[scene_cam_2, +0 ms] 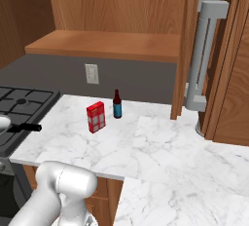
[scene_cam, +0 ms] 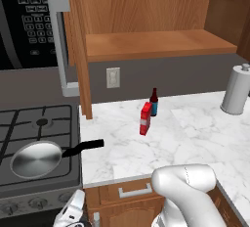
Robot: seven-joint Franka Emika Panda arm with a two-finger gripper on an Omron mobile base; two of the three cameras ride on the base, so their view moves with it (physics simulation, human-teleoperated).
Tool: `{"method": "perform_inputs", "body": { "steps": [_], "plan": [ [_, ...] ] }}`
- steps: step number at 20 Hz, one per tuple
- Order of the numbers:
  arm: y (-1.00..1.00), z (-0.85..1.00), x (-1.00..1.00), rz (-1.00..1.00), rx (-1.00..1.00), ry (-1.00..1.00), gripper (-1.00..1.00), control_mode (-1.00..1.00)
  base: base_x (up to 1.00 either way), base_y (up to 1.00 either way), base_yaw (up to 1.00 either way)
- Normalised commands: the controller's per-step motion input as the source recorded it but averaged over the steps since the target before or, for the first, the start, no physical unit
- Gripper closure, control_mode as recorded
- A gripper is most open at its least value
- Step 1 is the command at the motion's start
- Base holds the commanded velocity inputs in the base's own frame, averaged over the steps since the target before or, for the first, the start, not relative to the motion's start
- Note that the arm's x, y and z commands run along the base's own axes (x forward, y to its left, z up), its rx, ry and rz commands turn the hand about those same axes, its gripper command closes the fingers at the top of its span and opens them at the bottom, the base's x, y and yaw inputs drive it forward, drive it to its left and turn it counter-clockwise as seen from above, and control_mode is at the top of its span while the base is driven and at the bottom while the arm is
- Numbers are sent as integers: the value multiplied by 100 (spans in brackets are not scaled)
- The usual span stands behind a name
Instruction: Pick the pan from the cabinet and place it on the stove. Then turn on the stove burner for the pan.
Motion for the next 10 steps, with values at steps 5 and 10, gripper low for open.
{"method": "perform_inputs", "body": {
  "steps": [5, 10],
  "plan": [
    [3, 0, -15, 0, -31, 0, 100, -100, 0, 0, 0],
    [3, 0, -12, 0, -28, 0, 100, -100, 0, 0, 0]
  ]
}}
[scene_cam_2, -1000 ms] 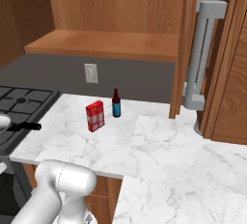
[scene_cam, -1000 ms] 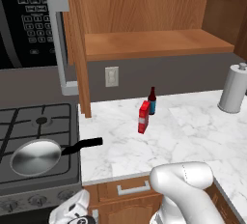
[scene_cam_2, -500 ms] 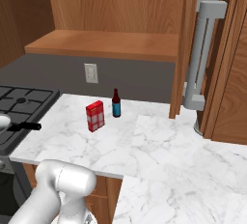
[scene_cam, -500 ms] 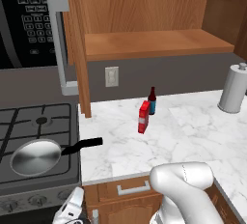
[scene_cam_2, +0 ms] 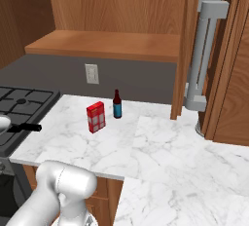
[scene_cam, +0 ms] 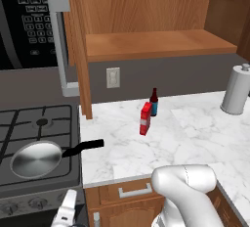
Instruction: Pick the pan from the cabinet and place it on the stove. Then turn on the stove burner for the pan.
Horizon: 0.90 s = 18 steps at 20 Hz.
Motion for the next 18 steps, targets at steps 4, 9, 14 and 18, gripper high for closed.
{"method": "perform_inputs", "body": {
  "steps": [4, 9, 14, 18],
  "plan": [
    [3, 0, -8, 0, -24, 0, 100, -100, 0, 0, 0],
    [3, -5, -1, 0, -19, 0, 100, -100, 0, 0, 0],
    [0, -5, 0, 0, -14, 0, 100, -100, 0, 0, 0],
    [0, -1, 0, 0, -9, 0, 100, -100, 0, 0, 0]
  ]
}}
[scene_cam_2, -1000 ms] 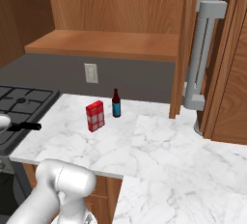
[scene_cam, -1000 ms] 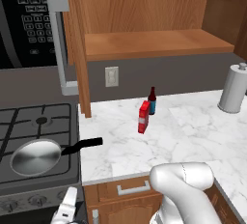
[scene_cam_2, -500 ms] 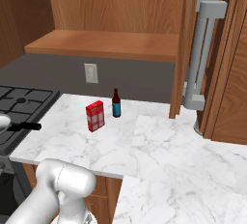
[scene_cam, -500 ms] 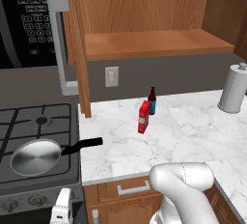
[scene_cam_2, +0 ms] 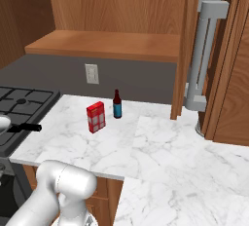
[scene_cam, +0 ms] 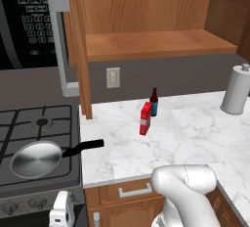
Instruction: Pick the pan from the cabinet and place it on the stove. Then turn on the stove burner for the pan.
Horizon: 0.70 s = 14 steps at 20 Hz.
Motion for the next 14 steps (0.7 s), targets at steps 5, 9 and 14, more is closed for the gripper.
{"method": "perform_inputs", "body": {
  "steps": [5, 9, 14],
  "plan": [
    [4, 0, -5, 0, -2, 0, 100, -100, 0, 0, 0],
    [5, -10, -22, 0, 0, 0, -100, -100, 0, 0, 0],
    [2, 0, -17, 0, 0, 0, -100, -100, 0, 0, 0]
  ]
}}
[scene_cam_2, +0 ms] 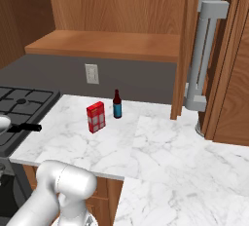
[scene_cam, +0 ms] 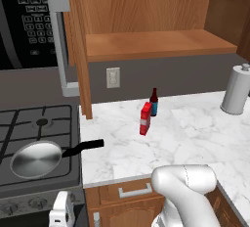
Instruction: Pick the pan from the cabinet and place it on the stove. Then turn on the stove burner for the pan.
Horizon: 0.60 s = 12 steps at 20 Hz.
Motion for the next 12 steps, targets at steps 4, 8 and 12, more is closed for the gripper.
{"method": "perform_inputs", "body": {
  "steps": [4, 8, 12],
  "plan": [
    [0, 4, -39, 0, 1, 0, -100, -100, 0, 0, 0],
    [4, 15, -42, 0, 0, 0, -100, -100, 0, 0, 0],
    [5, 6, -49, 0, 0, 0, -100, -100, 0, 0, 0]
  ]
}}
